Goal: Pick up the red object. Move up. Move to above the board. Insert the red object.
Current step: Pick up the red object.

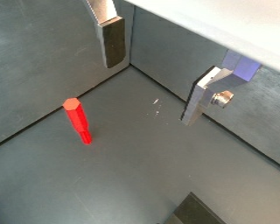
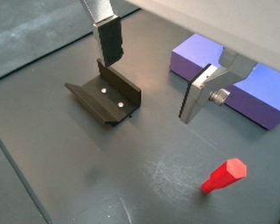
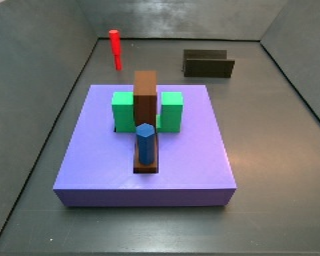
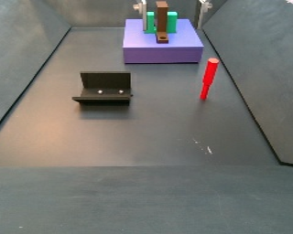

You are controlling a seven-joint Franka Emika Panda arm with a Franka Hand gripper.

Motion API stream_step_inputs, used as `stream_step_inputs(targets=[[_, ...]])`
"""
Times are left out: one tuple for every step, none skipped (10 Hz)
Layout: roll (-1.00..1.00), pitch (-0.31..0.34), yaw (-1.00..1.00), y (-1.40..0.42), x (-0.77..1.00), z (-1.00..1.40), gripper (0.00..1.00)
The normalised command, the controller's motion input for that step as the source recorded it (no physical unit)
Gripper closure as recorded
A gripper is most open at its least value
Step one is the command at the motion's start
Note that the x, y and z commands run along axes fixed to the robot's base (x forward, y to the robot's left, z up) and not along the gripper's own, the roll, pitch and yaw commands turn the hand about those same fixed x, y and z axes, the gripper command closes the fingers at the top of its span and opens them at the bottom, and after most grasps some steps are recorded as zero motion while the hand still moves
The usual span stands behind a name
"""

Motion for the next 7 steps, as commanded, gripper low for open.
stream_step_inputs(targets=[[-0.02,-0.141,-0.09,0.04,-0.69,-0.23,0.00],[-0.06,-0.183,-0.06,0.00,-0.80,-0.31,0.00],[-0.05,-0.217,-0.03,-0.12,-0.91,-0.28,0.00],[0.00,-0.209,0.01,-0.11,-0.85,-0.11,0.00],[0.06,-0.179,0.13,-0.17,-0.72,-0.08,0.00],[0.11,-0.149,0.03,-0.13,-0.67,-0.10,0.00],[0.10,-0.100,0.00,-0.15,-0.33,-0.20,0.00]])
